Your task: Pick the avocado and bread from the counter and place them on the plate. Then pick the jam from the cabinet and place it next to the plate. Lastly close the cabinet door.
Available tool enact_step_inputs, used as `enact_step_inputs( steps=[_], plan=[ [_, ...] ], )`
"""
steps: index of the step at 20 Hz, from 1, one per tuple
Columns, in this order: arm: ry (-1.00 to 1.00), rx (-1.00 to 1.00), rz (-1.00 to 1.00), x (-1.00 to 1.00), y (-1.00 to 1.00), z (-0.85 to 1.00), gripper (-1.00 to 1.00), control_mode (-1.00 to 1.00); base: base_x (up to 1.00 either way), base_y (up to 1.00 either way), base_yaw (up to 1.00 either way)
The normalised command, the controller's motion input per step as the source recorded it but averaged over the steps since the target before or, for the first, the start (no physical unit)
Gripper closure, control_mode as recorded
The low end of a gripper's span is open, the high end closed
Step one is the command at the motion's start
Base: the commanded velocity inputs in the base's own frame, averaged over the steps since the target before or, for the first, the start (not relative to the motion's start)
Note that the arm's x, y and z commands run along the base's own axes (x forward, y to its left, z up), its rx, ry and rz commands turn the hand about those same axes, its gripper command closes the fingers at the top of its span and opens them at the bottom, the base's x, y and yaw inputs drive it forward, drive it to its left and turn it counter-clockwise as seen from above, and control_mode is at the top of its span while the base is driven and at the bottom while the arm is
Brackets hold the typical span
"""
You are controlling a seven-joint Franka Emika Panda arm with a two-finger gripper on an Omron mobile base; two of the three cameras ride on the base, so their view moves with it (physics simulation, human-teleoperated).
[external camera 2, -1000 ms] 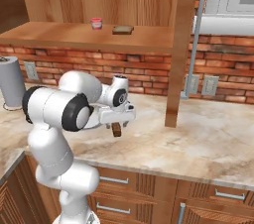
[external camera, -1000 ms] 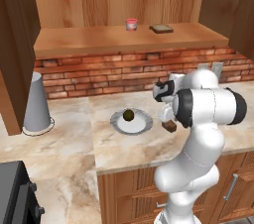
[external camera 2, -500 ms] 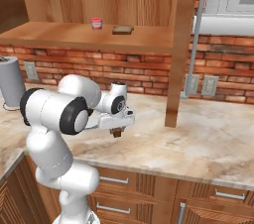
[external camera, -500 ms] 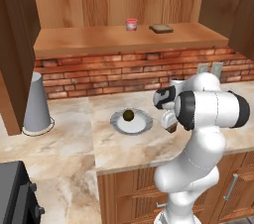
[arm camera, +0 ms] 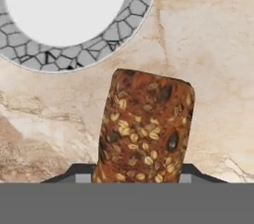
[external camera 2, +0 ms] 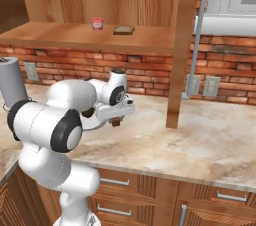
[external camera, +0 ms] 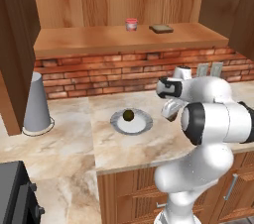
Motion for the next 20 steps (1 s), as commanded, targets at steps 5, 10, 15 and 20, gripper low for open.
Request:
enact_step_inputs(
  steps=[5,10,15,20],
  plan=[
    [-0.05,0.07,0.03,0.17,0.70,0.17,1.00,-1.00,0.00,0.00,0.00],
    [-0.05,0.05,0.01,0.18,0.90,0.00,1.00,-1.00,0.00,0.00,0.00],
    [-0.04,-0.01,-0.03,0.39,0.47,-0.10,1.00,-1.00,0.00,0.00,0.00],
    [-0.01,-0.03,-0.04,0.27,0.19,-0.24,1.00,-1.00,0.00,0.00,0.00]
  ],
)
